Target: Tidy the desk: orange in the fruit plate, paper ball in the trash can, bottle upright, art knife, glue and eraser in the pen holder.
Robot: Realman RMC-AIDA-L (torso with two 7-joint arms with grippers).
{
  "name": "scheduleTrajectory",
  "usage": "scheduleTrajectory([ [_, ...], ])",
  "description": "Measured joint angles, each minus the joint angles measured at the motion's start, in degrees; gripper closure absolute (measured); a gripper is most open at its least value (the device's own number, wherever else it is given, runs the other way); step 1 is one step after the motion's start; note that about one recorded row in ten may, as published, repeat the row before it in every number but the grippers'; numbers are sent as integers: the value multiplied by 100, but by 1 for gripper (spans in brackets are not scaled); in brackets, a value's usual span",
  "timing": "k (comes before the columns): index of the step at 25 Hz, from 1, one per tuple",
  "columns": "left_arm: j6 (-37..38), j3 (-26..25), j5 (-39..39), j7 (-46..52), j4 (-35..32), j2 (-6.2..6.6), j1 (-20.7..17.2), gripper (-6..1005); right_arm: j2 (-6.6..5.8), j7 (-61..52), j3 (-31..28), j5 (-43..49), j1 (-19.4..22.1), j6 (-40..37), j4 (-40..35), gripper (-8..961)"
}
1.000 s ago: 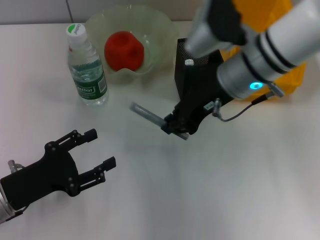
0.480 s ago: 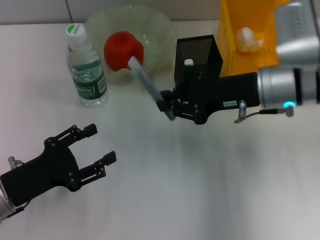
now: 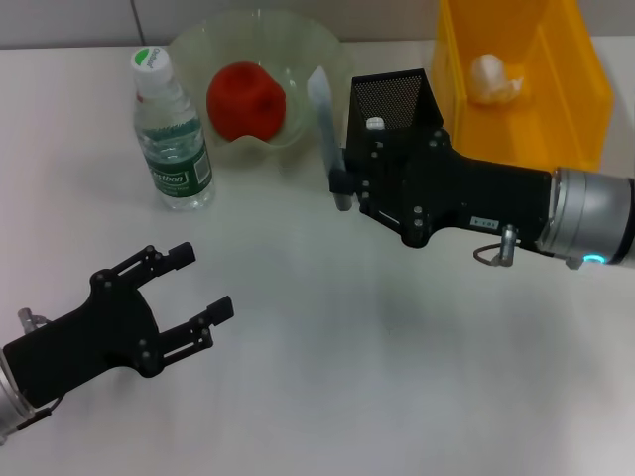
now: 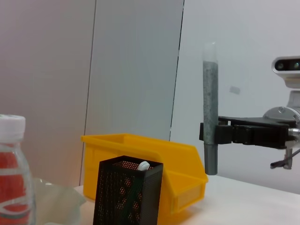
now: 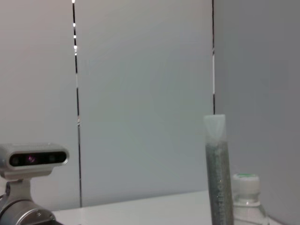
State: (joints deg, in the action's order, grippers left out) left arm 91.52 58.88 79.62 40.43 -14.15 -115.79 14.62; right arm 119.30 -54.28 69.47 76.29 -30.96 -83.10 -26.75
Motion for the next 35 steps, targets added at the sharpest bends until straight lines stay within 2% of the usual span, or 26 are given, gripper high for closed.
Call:
scheduleTrajectory([
  [8,16,0,0,0,-8,-5,21,215,13,238,-11,-333,-5,-81,378,805],
  [12,21,0,0,0,-9,-20,28,214,2,-90,-13,-647,-88,-81,612,805],
  [15,24,0,0,0,-9,-29,41,214,-1,-759,-66,-689,-168,-37,647,806],
  [18,30,0,0,0,-9,-36,59,215,-10,-2361,-181,-690,-316,91,671,806],
  [19,30,0,0,0,-9,-36,59,215,-10,-2361,-181,-690,-316,91,671,806],
  [20,34,1,0,0,-9,-39,59,215,-27,-3091,-160,-663,-388,161,676,806],
  [21,34,1,0,0,-9,-39,59,215,-27,-3091,-160,-663,-388,161,676,806],
  [24,46,1,0,0,-9,-47,52,215,-98,-4126,-124,-578,-448,310,725,806],
  [25,51,1,0,0,-9,-48,46,214,-154,-4804,-126,-464,-454,428,746,806],
  [28,53,1,0,0,-9,-48,41,214,-212,-5401,-148,-336,-455,486,762,806],
  [30,53,0,0,0,-8,-49,32,214,-298,-6015,-167,-244,-455,418,840,805],
  [35,62,-8,0,-5,-60,-48,9,214,-327,-6171,-170,-242,-438,229,889,805],
])
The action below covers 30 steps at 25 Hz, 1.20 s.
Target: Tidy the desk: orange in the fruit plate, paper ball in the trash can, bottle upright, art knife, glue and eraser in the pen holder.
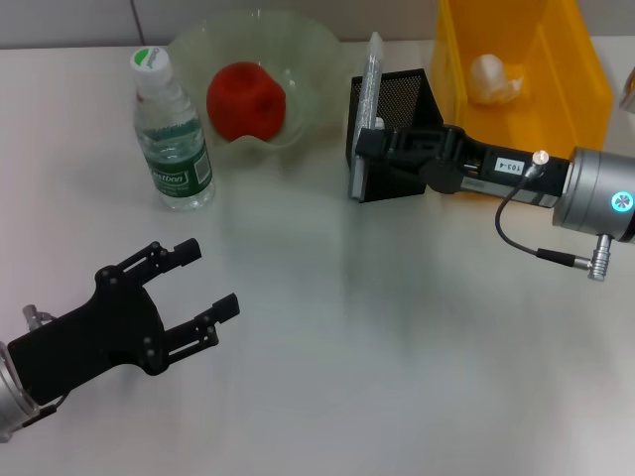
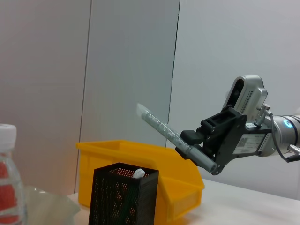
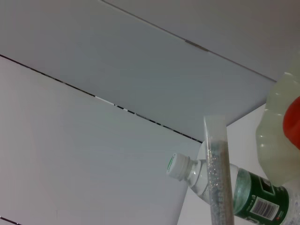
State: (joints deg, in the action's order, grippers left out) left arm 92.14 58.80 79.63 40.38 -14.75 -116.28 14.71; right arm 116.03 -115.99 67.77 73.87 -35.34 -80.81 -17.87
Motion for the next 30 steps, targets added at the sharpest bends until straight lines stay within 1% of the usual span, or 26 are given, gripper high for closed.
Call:
scheduleTrajectory([
  [8,20,-1,8,-27,-10,6,-4,215,17,2,-77,-23,25,40,-4,806],
  [10,33,0,10,-35,-10,4,-4,214,13,26,-309,-28,34,127,-23,806],
  [12,44,-1,12,-36,-11,3,-4,214,6,36,-391,-27,36,173,-28,806],
  [15,55,-1,3,-43,-11,0,-14,214,-39,132,-768,-21,52,371,-43,806],
  [18,59,-1,4,-44,-11,0,-19,214,-62,190,-930,-18,53,419,-51,805],
  [21,63,-1,7,-45,-11,0,-20,215,-97,256,-1087,-14,35,630,-89,805],
  [23,86,-1,12,-47,-10,0,-29,215,-116,300,-1109,-13,-18,963,-126,806],
  [28,88,-1,22,-48,-10,-10,-30,215,-118,436,-1103,-12,-146,1342,-128,806],
  [30,92,-1,28,-48,-10,-11,-30,215,-97,500,-1076,-12,-210,1556,-132,805],
])
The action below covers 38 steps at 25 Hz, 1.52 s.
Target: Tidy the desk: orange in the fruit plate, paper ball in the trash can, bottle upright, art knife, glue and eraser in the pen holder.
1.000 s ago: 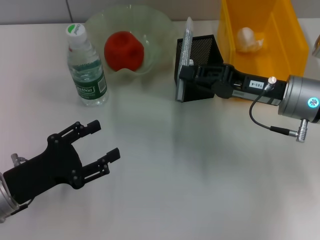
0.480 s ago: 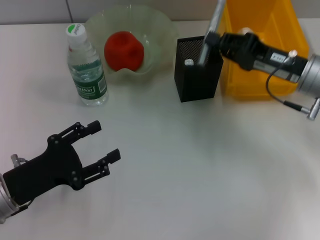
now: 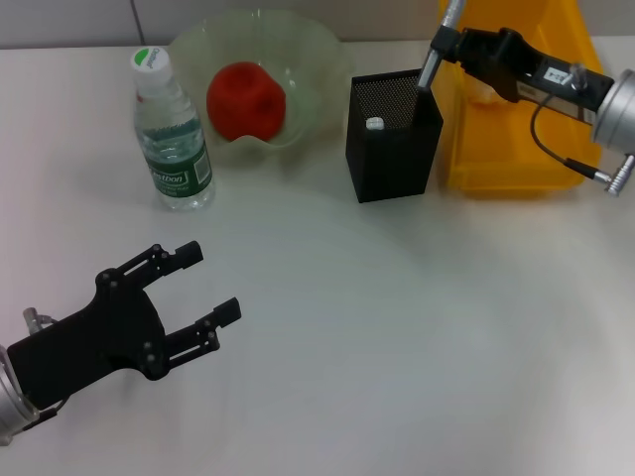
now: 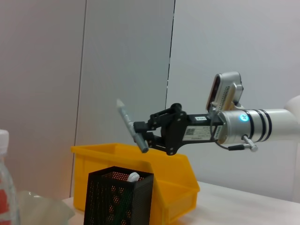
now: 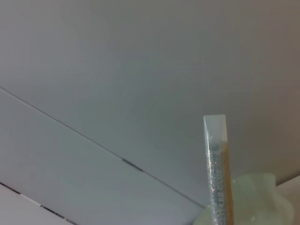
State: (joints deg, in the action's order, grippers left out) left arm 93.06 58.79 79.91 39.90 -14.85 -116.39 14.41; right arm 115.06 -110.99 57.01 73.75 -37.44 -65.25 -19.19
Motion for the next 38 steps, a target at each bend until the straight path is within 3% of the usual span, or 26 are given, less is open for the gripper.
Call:
scheduleTrajectory([
  [6,2,0,5,0,0,1,0,214,19,123,5,4,-33,157,-41,805],
  [11,2,0,0,0,0,3,0,214,94,937,7,8,-147,267,-67,806],
  [14,2,0,-9,0,-2,3,0,214,200,1670,17,70,-184,273,-109,806],
  [15,2,0,-17,0,-6,3,3,214,297,2199,20,137,-173,273,-203,806],
  [17,2,1,-24,0,-7,3,4,215,379,2742,22,158,-129,275,-281,806],
  [28,1,-41,-28,0,-9,3,-28,214,444,4923,-16,101,-41,317,-68,805],
  [38,2,-52,-28,0,-9,2,-26,215,448,5330,-32,86,-21,323,-5,806],
])
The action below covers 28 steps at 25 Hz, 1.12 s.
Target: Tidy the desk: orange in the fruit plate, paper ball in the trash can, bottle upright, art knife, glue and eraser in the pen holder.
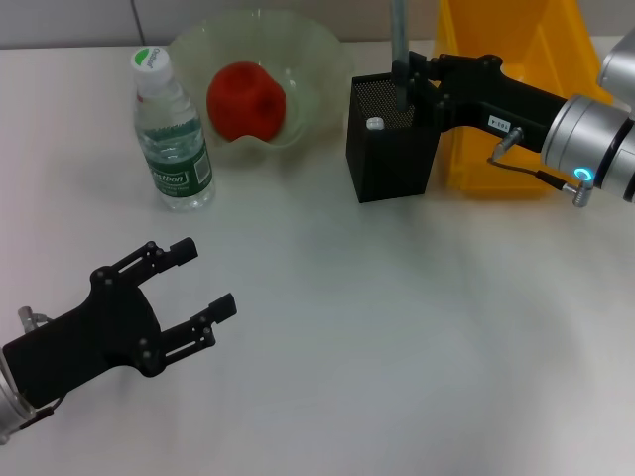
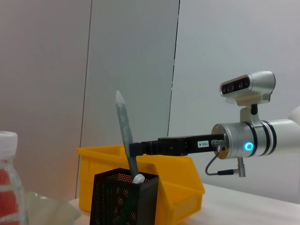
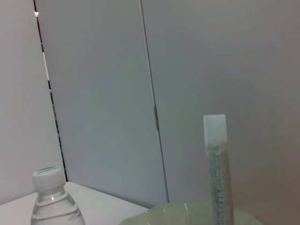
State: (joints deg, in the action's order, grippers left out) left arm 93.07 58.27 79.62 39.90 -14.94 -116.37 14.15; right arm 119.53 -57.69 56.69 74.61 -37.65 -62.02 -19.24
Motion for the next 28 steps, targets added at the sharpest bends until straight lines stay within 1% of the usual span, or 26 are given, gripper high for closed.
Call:
scheduleTrajectory([
  [6,0,-19,0,0,0,0,5,214,7,177,0,-10,55,-41,-26,806],
  [11,4,-78,0,0,0,0,0,215,9,240,1,-90,127,-67,-33,777],
  [17,33,-84,0,4,0,6,11,214,9,605,-9,-386,261,-392,-12,742],
  [22,46,-88,0,5,0,9,26,214,9,642,-16,-394,285,-460,-6,523],
  [28,52,-88,0,1,0,9,30,214,0,739,-10,-396,338,-742,-20,348],
])
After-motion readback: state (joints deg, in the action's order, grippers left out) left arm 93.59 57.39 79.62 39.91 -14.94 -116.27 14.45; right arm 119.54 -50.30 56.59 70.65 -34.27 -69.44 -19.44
